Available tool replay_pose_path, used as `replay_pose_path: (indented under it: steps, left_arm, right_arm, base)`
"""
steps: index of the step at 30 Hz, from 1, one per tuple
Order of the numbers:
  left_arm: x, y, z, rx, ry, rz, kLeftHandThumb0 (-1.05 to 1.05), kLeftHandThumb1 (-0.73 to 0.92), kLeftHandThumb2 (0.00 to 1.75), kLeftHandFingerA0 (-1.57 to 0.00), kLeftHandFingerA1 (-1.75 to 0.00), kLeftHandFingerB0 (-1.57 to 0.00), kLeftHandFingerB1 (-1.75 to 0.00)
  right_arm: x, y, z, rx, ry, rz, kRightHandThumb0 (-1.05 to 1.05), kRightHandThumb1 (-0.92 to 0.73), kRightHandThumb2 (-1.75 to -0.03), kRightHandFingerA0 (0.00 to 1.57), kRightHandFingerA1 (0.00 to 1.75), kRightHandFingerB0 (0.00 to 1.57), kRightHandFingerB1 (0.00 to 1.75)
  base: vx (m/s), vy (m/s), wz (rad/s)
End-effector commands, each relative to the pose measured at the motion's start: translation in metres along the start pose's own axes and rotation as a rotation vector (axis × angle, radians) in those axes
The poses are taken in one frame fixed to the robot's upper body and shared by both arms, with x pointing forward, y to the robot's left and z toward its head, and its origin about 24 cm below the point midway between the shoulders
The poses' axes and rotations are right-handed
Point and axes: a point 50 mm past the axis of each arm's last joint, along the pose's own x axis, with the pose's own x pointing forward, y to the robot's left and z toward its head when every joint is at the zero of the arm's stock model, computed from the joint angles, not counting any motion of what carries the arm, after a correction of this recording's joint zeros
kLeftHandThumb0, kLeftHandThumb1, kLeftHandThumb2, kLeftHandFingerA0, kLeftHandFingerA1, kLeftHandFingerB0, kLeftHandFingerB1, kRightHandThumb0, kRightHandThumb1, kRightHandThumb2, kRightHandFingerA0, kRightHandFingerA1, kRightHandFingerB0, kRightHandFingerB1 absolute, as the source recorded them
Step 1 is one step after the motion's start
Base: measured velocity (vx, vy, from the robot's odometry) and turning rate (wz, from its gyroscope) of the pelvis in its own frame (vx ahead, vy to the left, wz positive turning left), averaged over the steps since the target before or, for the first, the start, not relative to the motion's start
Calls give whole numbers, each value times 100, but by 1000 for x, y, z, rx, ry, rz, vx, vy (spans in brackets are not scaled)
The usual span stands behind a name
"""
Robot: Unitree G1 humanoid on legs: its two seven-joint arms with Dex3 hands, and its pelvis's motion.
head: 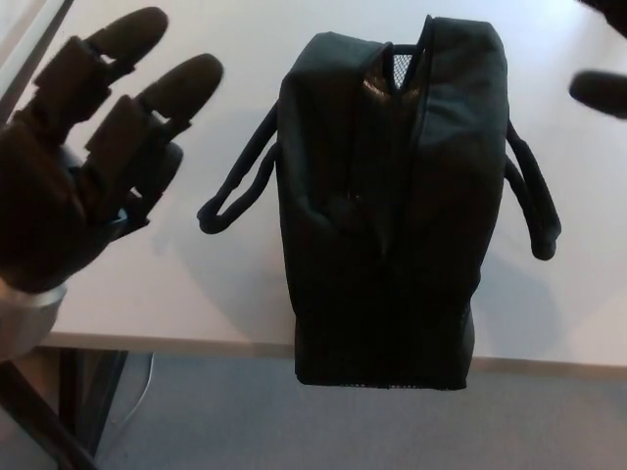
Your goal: A lunch bag is kept on the middle of the desk and the robot uses both its hands to grab the opening of the bag from the left and right and moves its hands away from each other to spread the bag open
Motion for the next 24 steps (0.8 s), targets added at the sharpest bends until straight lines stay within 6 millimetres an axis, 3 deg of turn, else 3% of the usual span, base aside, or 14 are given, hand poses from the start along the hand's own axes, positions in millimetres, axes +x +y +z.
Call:
replay_pose_path:
  steps: [1, 3, 4, 6, 7, 9, 10, 11, 13, 14, 17, 18, 24]
  left_arm:
    - [-14, 14, -2, 19, 25, -25, 11, 37, 92, -16, -50, -5, -46]
    - [-22, 20, -2, 14, 34, -26, 10, 35, 91, -17, -50, -8, -47]
    - [-31, 25, -1, 5, 58, -13, 2, 45, 70, -31, -33, -26, -31]
    - [-51, 33, 1, -20, 133, -7, 1, 46, 71, -30, -32, -28, -31]
    - [-66, 37, 4, -53, 198, -20, -5, 55, 60, -31, -34, -25, -31]
    - [-97, 44, 10, -101, 328, -54, -12, 59, 59, -31, -33, -21, -29]
    - [-102, 45, 11, -105, 348, -62, -12, 59, 59, -31, -33, -21, -29]
    - [-117, 49, 14, -107, 413, -84, -15, 43, 92, -20, -52, -7, -47]
    - [-158, 56, 31, -141, 612, -149, -15, 47, 94, -29, -57, -7, -46]
    - [-169, 60, 35, -135, 663, -169, -15, 48, 94, -27, -56, -7, -46]
    - [-186, 67, 45, -140, 780, -192, -18, 49, 95, -26, -56, -8, -47]
    - [-197, 69, 54, -167, 859, -173, -20, 69, 61, -32, -37, -19, -28]
    - [-226, 70, 90, -262, 1076, -166, -26, 70, 61, -34, -35, -19, -28]
  right_arm:
    - [-29, -12, 9, 52, 71, 1, -33, -52, -56, 51, 41, 31, 33]
    - [-44, -12, 19, 95, 122, -62, -33, -52, -55, 57, 42, 38, 35]
    - [-58, -8, 27, 127, 164, -135, -32, -58, -57, 66, 48, 50, 41]
    - [-85, -3, 43, 184, 239, -217, -30, -60, -57, 69, 52, 53, 44]
    - [-102, 2, 51, 185, 274, -186, -34, -63, -59, 60, 44, 53, 43]
    - [-134, 11, 69, 203, 347, -124, -35, -60, -58, 56, 41, 52, 42]
    - [-139, 12, 72, 212, 360, -119, -35, -60, -58, 56, 41, 52, 42]
    - [-153, 16, 81, 237, 404, -101, -35, -62, -59, 53, 41, 47, 40]
    - [-193, 21, 109, 249, 529, -21, -37, -68, -60, 42, 37, 36, 35]
    - [-205, 23, 118, 252, 559, 4, -35, -67, -60, 40, 37, 35, 35]
    - [-223, 27, 133, 246, 599, 44, -40, -56, -74, 33, 45, 31, 43]
    - [-231, 31, 143, 285, 650, 71, -31, -65, -60, 37, 38, 27, 33]
    - [-252, 58, 182, 473, 826, 143, -32, -67, -60, 34, 36, 25, 31]
  base:
    - [0, 0, 0]
    - [0, 0, 0]
    - [0, 0, 0]
    - [0, 0, 0]
    - [0, 0, 0]
    - [0, 0, 0]
    - [0, 0, 0]
    - [0, 0, 0]
    - [0, 0, 0]
    - [0, 0, 0]
    - [0, 0, 0]
    - [0, 0, 0]
    - [0, 0, 0]
